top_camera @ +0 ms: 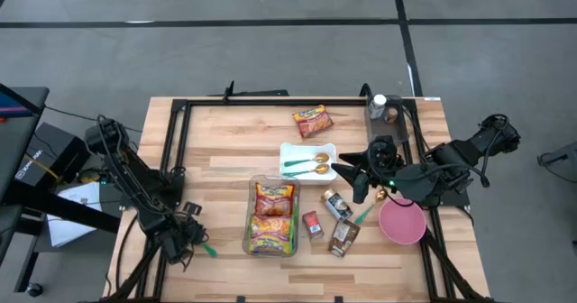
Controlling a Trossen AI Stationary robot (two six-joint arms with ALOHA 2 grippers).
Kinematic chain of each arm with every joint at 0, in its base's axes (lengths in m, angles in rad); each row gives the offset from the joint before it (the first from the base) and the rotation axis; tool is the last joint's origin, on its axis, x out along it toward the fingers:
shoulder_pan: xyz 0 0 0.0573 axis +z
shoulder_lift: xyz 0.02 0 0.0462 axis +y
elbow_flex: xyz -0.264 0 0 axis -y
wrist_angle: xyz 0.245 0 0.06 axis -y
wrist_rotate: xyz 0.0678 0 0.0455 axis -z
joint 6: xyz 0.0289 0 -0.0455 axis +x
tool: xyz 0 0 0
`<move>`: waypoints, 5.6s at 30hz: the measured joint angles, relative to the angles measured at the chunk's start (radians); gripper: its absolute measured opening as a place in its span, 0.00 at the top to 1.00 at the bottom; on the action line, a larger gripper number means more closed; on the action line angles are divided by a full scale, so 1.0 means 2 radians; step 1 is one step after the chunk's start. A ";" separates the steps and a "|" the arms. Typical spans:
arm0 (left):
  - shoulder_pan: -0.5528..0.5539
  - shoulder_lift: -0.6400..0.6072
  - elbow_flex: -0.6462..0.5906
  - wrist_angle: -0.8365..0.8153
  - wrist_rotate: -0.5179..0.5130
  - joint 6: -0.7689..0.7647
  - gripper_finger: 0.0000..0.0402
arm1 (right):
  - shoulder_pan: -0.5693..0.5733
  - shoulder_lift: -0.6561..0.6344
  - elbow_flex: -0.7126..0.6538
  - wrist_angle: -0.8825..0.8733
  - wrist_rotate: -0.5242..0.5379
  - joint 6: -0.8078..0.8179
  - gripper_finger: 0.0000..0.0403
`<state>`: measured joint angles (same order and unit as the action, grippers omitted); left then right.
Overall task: Pick & Place Food Item
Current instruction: Put the green spoon into the white bin
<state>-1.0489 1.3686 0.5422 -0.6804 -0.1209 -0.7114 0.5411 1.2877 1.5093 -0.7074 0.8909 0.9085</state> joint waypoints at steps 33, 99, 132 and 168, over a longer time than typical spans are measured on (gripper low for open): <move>0.029 -0.168 -0.003 0.004 -0.043 -0.083 1.00 | -0.014 0.000 0.000 -0.008 -0.001 -0.008 0.50; 0.419 -0.003 0.024 1.078 -0.188 0.044 1.00 | -0.096 0.026 0.001 0.092 -0.169 -0.210 0.50; 0.428 -0.005 0.075 1.069 -0.145 0.094 1.00 | -0.218 0.103 0.000 0.244 -0.454 -0.258 0.50; 0.430 -0.004 0.075 1.069 -0.135 0.090 1.00 | -0.236 0.133 0.000 0.286 -0.511 -0.245 0.71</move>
<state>-0.1894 1.3598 0.6922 1.4577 -0.3912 -0.5314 0.0692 1.5529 1.5097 -0.1356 -0.1307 0.4187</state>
